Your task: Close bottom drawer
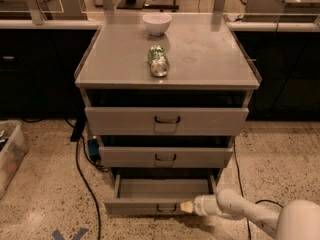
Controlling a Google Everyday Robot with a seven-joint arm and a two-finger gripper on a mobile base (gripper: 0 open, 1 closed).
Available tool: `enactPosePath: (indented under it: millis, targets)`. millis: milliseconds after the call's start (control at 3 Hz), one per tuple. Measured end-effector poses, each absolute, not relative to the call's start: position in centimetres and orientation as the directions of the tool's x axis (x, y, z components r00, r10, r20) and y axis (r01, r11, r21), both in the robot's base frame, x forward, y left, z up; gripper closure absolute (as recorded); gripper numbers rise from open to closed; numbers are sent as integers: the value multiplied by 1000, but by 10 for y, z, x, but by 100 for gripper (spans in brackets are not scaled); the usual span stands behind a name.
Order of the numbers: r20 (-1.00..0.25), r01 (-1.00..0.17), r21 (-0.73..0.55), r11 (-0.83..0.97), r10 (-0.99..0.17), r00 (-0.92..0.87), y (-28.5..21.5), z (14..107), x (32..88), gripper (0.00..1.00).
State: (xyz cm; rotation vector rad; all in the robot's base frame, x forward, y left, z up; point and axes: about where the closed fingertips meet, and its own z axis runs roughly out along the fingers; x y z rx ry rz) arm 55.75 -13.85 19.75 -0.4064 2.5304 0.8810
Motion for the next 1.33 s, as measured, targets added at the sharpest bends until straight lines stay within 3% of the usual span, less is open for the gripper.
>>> enactPosePath:
  millis: [1000,1333]
  targets:
    - [-512,-369,546,752,-49,-857,-135,197,592,100]
    - [-567,-334,513,791,21,-823,-152,207,627,100]
